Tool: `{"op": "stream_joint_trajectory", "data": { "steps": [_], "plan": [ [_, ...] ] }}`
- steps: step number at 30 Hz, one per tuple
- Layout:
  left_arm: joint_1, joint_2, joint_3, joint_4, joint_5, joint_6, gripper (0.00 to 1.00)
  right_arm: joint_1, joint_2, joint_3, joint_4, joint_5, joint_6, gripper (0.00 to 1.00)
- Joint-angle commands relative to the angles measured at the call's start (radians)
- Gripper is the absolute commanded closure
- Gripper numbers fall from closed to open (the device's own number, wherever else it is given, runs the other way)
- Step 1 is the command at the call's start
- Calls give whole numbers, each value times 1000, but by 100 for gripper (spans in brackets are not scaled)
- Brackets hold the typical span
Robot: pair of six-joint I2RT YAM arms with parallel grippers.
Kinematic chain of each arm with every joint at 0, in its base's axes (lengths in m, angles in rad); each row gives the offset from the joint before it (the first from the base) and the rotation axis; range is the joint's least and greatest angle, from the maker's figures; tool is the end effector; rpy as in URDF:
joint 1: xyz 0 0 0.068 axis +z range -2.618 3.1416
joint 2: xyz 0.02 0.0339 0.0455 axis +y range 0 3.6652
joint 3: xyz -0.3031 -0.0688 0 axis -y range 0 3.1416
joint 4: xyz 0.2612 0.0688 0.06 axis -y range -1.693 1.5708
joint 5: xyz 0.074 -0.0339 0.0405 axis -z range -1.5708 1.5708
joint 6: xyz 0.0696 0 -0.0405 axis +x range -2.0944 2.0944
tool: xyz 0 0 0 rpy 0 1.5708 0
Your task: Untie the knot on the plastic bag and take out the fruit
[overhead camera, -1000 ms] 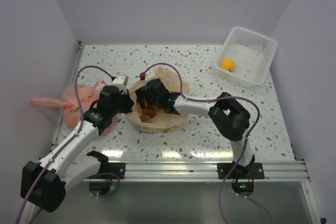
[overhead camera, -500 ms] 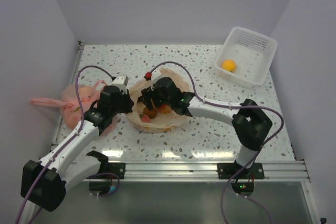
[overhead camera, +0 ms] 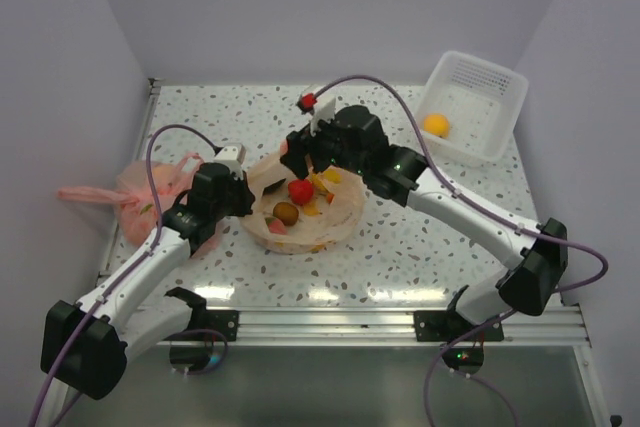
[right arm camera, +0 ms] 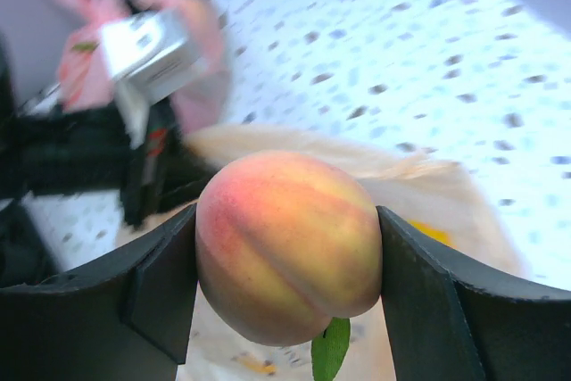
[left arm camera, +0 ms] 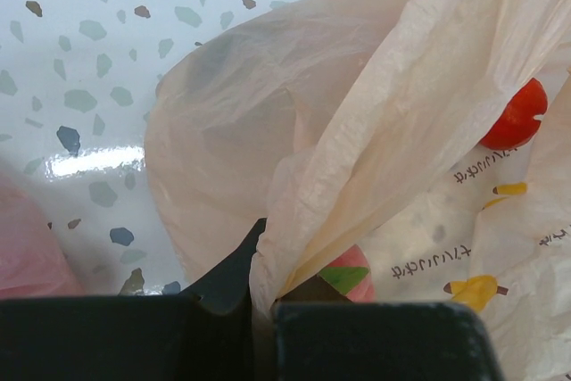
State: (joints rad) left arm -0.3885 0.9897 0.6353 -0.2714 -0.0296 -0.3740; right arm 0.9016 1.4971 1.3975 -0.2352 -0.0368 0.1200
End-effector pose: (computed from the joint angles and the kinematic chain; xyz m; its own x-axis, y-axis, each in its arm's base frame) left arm 0.2190 -0.0874 0.2484 -0.6348 -0.1347 -0.7608 0.1337 0.9506 -0.2800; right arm 0.2456 0.3146 0.4023 -0.2988 -0.1849 -0.9362 -0.7752 0.6193 0.1251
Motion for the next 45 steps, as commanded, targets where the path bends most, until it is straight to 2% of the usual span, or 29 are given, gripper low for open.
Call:
{"op": "stream_joint_trajectory", "data": {
  "steps": [1, 3, 4, 11, 15, 17, 18, 20, 21, 22, 24, 25, 27, 32, 38, 44, 45],
  "plan": [
    [-3, -2, 7, 17, -3, 10, 100, -132, -60, 100, -49, 179, -39, 87],
    [-3, -3, 7, 15, 2, 12, 100, -203, -57, 112, -46, 283, -25, 86],
    [-4, -2, 7, 17, 2, 12, 100, -281, -52, 116, -47, 319, -16, 86],
    [-4, -2, 9, 17, 13, 14, 100, -656, 78, 165, -85, 431, 110, 86],
    [-3, 4, 13, 17, 19, 15, 100, -857, 216, 225, -128, 408, 222, 78],
    [-3, 4, 12, 17, 20, 15, 100, -897, 267, 245, -134, 405, 234, 73],
    [-3, 4, 12, 17, 20, 14, 100, -902, 293, 271, -154, 403, 243, 69],
    [-3, 3, 14, 15, 22, 15, 100, -971, 371, 310, -196, 391, 260, 54],
    [-3, 1, 12, 15, 23, 15, 100, -983, 390, 343, -232, 379, 270, 49],
    [-3, 1, 12, 15, 23, 15, 100, -994, 414, 353, -242, 380, 270, 37],
    [-1, 1, 15, 15, 23, 15, 100, -995, 417, 351, -239, 377, 261, 25],
    [-1, 1, 14, 17, 23, 15, 100, -994, 414, 342, -233, 376, 262, 11],
    [-1, 3, 15, 17, 22, 15, 100, -995, 394, 310, -217, 377, 267, 2],
    [0, 0, 15, 17, 25, 15, 99, -994, 318, 242, -188, 373, 280, 1],
    [0, -3, 15, 18, 25, 14, 98, -940, 194, 167, -156, 273, 247, 1],
    [0, -10, 14, 17, 25, 12, 98, -750, 42, 100, -160, 178, 112, 1],
    [0, -11, 14, 18, 25, 14, 98, -680, 19, 91, -167, 184, 101, 1]
  ]
}}
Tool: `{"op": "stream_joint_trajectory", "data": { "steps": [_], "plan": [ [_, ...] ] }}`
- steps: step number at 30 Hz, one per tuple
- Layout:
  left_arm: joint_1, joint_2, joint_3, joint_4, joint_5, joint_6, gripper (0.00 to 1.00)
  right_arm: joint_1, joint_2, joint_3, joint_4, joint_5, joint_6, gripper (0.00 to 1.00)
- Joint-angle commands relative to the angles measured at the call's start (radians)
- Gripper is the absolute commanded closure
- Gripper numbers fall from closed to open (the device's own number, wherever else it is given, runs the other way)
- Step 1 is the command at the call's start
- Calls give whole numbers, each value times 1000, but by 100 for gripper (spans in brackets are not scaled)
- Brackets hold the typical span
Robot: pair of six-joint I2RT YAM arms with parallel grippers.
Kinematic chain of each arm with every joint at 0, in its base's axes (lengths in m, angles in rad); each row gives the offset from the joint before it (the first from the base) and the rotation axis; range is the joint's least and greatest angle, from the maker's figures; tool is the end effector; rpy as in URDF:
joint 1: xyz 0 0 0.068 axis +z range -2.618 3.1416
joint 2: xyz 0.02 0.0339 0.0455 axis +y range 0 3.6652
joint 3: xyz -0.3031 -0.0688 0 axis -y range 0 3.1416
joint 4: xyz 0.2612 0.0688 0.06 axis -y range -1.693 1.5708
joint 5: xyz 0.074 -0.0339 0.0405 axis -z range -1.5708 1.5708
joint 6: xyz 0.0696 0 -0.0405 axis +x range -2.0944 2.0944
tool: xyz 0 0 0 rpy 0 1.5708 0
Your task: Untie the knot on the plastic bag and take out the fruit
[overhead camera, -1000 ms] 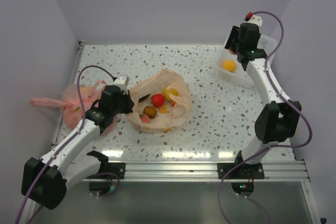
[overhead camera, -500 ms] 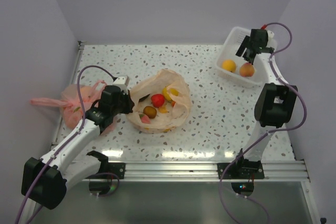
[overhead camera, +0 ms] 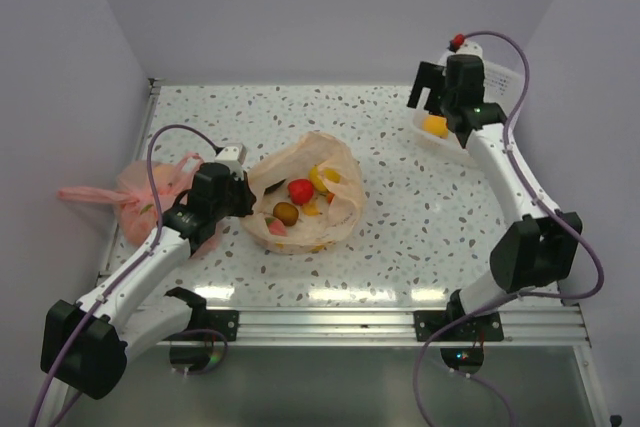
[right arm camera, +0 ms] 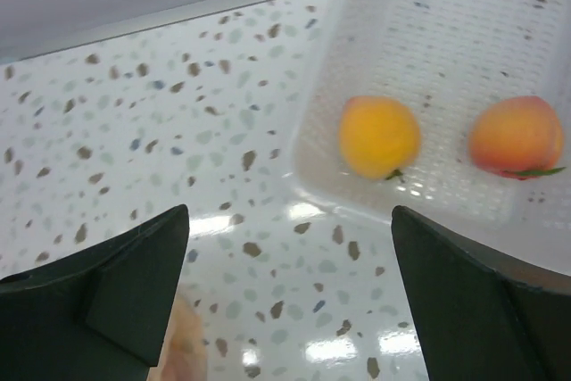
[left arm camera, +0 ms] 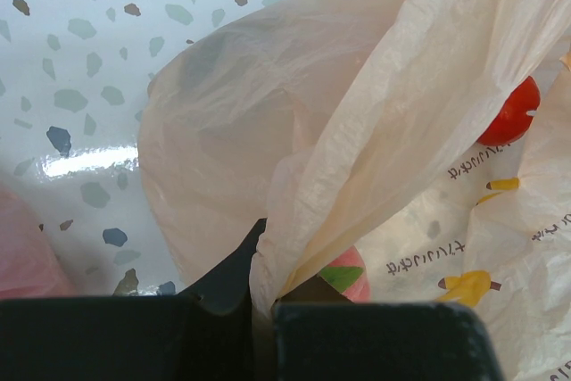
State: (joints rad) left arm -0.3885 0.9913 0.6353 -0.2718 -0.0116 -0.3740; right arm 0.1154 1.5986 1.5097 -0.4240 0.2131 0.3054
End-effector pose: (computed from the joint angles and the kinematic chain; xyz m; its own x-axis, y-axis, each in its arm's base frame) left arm 0.2187 -0.0886 0.2480 -0.6412 -0.1323 -0.7559 0.1459 0.9460 -0.2893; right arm 0.4166 0.0335 0.3834 -0.4437 0.2444 -0.8622 0.2138 0.9632 0.1630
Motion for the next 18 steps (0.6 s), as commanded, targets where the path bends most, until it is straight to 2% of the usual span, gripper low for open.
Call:
{"op": "stream_joint_trajectory", "data": {
  "steps": [1, 9, 14, 18],
  "plan": [
    [0, -13, 14, 17, 7, 12, 98, 143, -121, -34, 19, -63, -94, 2],
    [0, -14, 9, 17, 7, 12, 98, 559, -252, -157, 53, -52, -94, 1],
    [-1, -16, -5, -20, -7, -32, 99, 791, -207, -183, 73, -40, -74, 1],
    [-1, -16, -28, -82, -13, -89, 100, 892, -111, -201, 116, -40, -60, 2]
  ]
}}
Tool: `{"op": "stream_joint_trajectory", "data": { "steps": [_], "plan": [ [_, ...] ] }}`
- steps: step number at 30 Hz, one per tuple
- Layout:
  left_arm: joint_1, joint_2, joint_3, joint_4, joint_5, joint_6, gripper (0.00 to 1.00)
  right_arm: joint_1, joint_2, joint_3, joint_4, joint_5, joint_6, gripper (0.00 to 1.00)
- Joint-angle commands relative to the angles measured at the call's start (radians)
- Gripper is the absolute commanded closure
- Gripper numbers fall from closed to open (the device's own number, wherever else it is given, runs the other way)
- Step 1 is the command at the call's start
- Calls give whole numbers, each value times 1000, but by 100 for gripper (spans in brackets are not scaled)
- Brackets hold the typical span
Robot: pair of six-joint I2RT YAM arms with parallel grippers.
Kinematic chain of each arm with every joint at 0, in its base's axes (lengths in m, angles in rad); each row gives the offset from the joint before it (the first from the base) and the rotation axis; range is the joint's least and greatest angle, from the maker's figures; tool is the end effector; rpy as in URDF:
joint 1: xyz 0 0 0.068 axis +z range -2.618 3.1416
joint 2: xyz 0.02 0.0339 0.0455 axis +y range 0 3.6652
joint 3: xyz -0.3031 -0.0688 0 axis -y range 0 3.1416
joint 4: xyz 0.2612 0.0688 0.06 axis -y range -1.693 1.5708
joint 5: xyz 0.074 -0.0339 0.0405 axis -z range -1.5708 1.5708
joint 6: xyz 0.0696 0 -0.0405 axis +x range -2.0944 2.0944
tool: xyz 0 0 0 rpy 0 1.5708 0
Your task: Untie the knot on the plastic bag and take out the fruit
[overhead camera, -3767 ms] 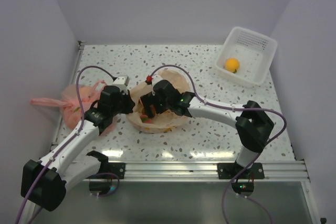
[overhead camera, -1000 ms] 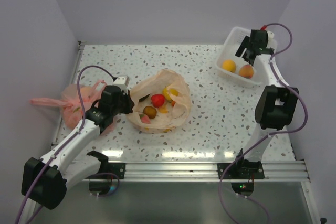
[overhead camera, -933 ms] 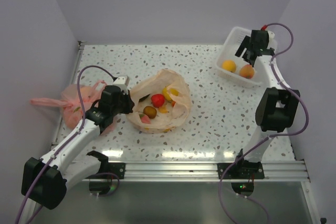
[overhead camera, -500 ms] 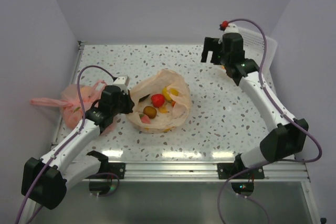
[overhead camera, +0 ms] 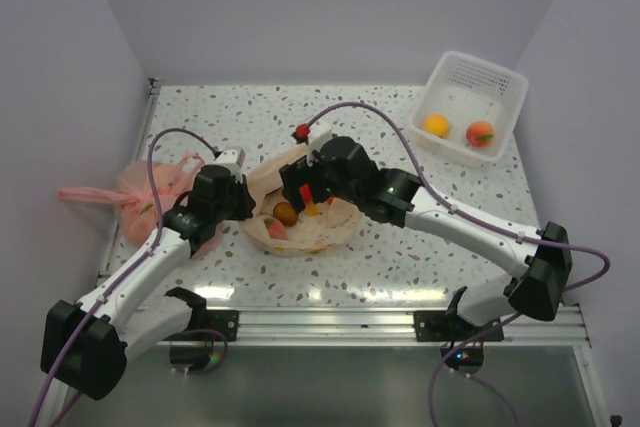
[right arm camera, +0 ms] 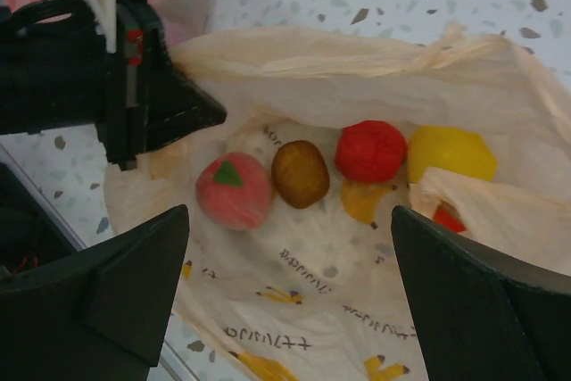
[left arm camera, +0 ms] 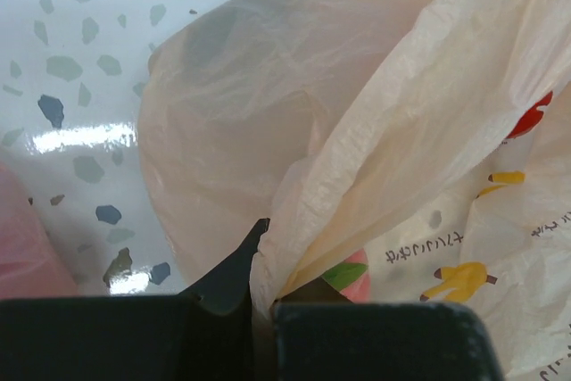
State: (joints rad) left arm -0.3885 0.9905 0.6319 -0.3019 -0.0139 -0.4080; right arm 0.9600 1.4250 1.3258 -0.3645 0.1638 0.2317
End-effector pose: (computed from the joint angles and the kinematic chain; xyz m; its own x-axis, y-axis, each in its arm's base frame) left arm 0.2159 -0.0873 0.2434 -0.6674 -0.1555 -0.7282 0.1131 0.9455 -0.3055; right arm 0.2212 0.2961 0.3834 -0.4160 -0.1992 -0.8872 -0.6463 0.7511 0.1344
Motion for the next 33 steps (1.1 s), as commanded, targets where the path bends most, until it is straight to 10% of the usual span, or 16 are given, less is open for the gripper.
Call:
{"op": "stream_joint_trajectory", "data": {
  "steps": [1, 33],
  "plan": [
    [-1, -22, -44, -63, -8, -66, 100, 62, 78, -28, 70, 5, 21, 2],
    [-82, -61, -118, -75, -80, -134, 100, 118, 479, -215, 544, -52, 336, 4]
  ]
}}
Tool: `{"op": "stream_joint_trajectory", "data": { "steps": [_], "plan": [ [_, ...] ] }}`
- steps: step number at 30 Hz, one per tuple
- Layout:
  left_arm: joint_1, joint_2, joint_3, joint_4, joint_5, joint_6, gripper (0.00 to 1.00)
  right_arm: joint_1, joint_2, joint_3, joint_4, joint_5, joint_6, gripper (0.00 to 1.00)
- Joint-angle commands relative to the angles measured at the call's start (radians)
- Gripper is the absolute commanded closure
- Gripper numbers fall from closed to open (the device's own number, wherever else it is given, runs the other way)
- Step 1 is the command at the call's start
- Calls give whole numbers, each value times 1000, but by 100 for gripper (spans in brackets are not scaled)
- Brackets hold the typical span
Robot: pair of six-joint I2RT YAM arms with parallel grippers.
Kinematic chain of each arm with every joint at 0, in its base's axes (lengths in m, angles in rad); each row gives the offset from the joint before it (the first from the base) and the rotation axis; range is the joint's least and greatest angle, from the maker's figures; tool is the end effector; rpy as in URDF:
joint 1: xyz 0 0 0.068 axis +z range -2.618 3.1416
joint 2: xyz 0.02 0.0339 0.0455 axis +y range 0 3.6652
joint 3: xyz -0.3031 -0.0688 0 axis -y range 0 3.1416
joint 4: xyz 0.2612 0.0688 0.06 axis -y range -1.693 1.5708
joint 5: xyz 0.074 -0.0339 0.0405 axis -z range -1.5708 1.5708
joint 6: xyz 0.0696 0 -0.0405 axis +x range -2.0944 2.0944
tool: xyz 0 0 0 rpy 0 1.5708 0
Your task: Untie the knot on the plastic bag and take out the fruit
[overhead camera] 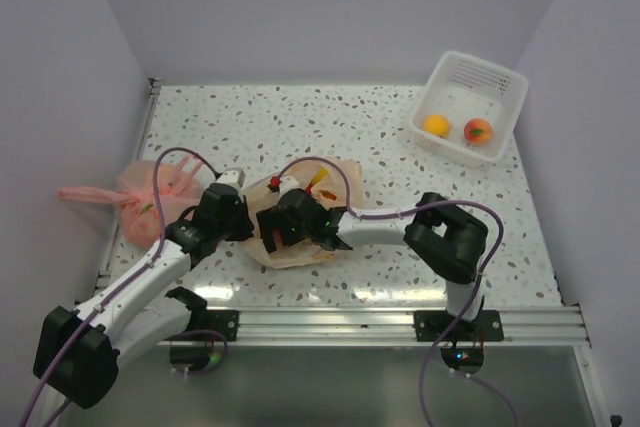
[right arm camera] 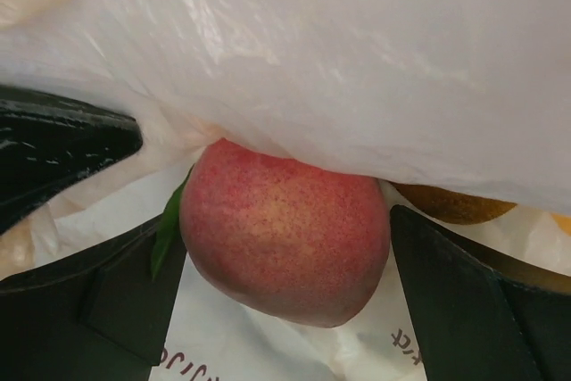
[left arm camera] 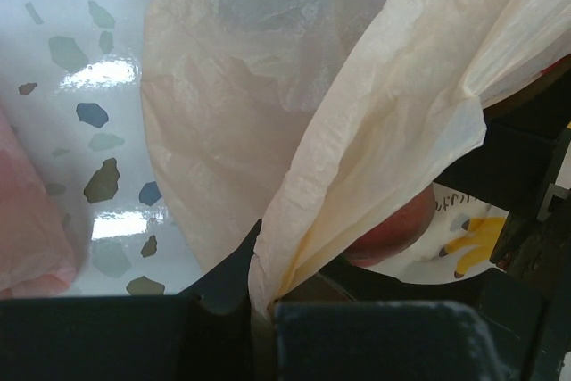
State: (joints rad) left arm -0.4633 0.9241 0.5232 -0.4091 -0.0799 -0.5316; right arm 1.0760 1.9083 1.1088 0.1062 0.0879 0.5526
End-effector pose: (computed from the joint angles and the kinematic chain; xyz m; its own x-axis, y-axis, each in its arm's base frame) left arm 0.1815 -0.0845 0.2049 -0.7594 -0.1855 -0.6236 0.0131 0.9539 -0.2997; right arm 0.2218 0.3981 0.1624 -0.7016 -0.1992 -0.6841 -0.5596 0.7484 0.3560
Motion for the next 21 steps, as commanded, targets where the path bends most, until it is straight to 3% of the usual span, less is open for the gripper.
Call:
{"op": "stream_joint_trajectory", "data": {
  "steps": [1, 4, 7, 9, 12, 21],
  "plan": [
    [-8, 7, -11, 35, -14, -10, 100, 4, -14, -10, 82, 30, 12, 5],
    [-9, 12, -11, 38, -6, -7, 100, 4, -26, -21, 116, 50, 0, 6],
    [-9, 12, -8, 36, -6, -7, 100, 2, -52, -36, 121, 81, -19, 31],
    [-9, 13, -5, 33, -9, -7, 100, 4, -86, -46, 104, 93, -28, 57],
    [-9, 31, 7, 30, -14, -5, 100, 4, -155, -76, 69, 95, -54, 75],
    [-8, 96, 127, 15, -38, 73, 100, 2, -431, -76, -161, 49, -221, 85]
  ]
}}
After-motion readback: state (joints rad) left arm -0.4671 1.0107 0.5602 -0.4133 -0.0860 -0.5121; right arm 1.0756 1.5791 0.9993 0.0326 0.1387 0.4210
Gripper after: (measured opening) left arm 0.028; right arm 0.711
